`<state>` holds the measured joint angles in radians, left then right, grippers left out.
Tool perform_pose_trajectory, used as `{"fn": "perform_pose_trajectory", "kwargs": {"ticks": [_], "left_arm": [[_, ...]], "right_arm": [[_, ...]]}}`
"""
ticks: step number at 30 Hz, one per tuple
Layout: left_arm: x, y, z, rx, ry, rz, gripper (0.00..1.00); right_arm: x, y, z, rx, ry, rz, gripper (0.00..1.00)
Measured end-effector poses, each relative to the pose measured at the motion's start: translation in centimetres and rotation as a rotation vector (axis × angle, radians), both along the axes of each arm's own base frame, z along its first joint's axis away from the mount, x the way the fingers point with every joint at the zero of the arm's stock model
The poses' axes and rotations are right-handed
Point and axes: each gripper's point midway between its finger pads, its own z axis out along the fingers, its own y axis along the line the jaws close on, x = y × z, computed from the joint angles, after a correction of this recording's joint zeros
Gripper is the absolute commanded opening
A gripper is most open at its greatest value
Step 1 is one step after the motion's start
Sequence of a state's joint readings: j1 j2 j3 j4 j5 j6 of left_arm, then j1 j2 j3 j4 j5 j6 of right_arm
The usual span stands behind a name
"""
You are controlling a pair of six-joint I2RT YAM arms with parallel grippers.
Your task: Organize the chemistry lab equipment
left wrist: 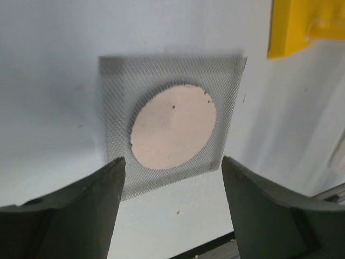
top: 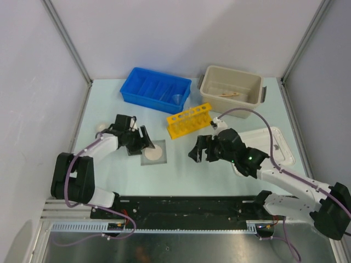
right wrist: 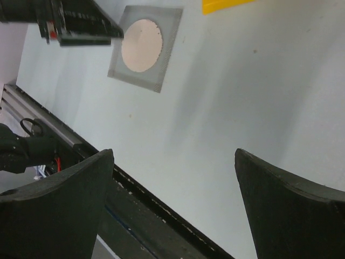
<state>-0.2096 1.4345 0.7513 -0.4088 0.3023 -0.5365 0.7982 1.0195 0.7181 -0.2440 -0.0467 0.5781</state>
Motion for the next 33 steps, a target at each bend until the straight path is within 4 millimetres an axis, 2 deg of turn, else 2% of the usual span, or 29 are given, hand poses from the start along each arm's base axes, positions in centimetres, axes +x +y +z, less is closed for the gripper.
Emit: {"fn": "perform_pose_trajectory", "kwargs": {"ticks": [4, 7, 9, 11, 15, 18, 22, 29, 33], "left_arm": [[2.7, 1.6, 1.9, -0.022, -0.045, 0.07, 0.7], [4.7, 2.1, 2.6, -0.018, -0.08, 0.079, 0.67], [5.1, 2.2, 2.1, -0.009, -0.074, 0.078, 0.65], [4.8, 2.3, 1.0, 0.002, -0.039, 0.077, 0.64], [4.1, 2.5, -0.8, 0.026, 0.016, 0.073, 0.62], [3.5, 2.3, -1.3, 0.036, 0.032, 0.062, 0.61], [2.7, 1.1, -1.8, 0.039, 0.046, 0.02, 0.58], [1.9, -1.3, -2.0, 0.033, 0.018, -0.056, 0.56], [1.2, -2.9, -1.9, 0.022, -0.009, -0.111, 0.56]], "right_arm": [[0.1, 1.7, -1.2, -0.002, -0.016, 0.005, 0.97], [0.3, 2.8, -3.6, -0.023, 0.008, 0.001, 0.96], [0.4, 3.4, -5.2, -0.04, 0.033, -0.004, 0.95], [0.5, 4.1, -6.9, -0.049, 0.059, -0.011, 0.95], [0.8, 5.5, -7.9, -0.029, 0.068, -0.008, 0.94], [1.3, 6.3, -8.6, -0.015, 0.071, -0.01, 0.94], [2.0, 6.6, -9.6, -0.006, 0.081, -0.025, 0.94], [3.0, 6.6, -9.7, 0.007, 0.073, -0.045, 0.94], [3.2, 6.3, -10.6, -0.01, 0.087, -0.053, 0.93]]}}
